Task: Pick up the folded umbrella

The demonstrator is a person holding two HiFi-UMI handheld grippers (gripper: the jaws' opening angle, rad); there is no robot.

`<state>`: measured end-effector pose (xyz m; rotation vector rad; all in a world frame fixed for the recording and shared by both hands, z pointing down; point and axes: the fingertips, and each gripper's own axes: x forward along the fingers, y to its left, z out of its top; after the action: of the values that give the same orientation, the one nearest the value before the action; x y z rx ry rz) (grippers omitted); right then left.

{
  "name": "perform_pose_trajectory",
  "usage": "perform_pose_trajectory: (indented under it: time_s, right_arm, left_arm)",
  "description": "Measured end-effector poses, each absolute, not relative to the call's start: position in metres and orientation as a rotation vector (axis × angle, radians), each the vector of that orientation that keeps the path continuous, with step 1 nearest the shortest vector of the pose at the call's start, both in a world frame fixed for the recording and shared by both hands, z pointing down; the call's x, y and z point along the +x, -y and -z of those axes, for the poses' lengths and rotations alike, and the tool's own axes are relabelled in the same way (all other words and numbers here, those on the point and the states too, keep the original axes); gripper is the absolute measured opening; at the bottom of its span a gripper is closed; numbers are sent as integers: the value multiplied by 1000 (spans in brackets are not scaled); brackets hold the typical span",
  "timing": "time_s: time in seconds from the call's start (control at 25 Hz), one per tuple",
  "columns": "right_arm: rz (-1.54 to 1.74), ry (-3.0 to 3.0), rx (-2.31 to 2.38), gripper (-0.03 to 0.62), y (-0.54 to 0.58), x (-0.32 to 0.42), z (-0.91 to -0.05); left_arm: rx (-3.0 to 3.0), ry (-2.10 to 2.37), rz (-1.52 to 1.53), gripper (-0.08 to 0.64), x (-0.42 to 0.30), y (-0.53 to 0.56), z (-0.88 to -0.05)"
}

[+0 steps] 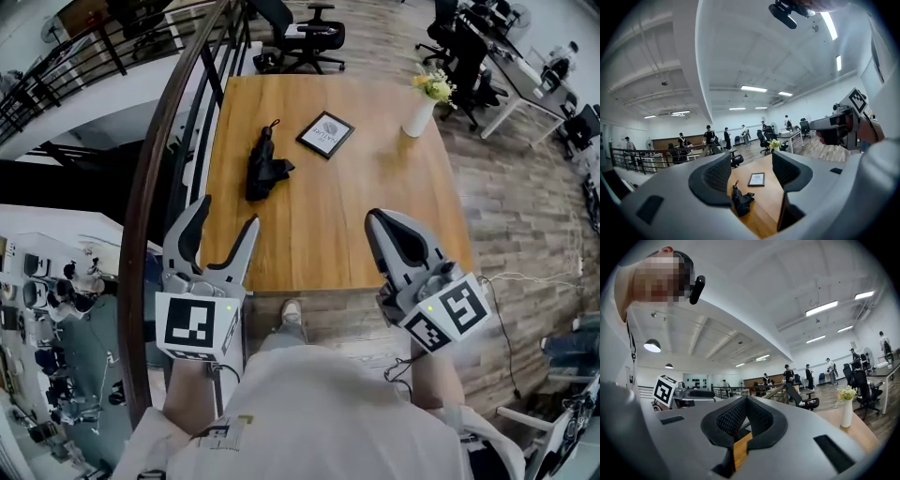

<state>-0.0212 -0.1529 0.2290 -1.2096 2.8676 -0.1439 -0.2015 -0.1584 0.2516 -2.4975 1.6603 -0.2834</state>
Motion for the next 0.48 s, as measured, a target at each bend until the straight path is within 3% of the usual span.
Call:
perform_pose_trajectory:
  time_s: [0.48]
  right_arm:
    - [246, -2930, -1348, 28, 254, -54, -298]
  left_arm:
    - [-2611, -1580, 502, 278, -217, 245, -322]
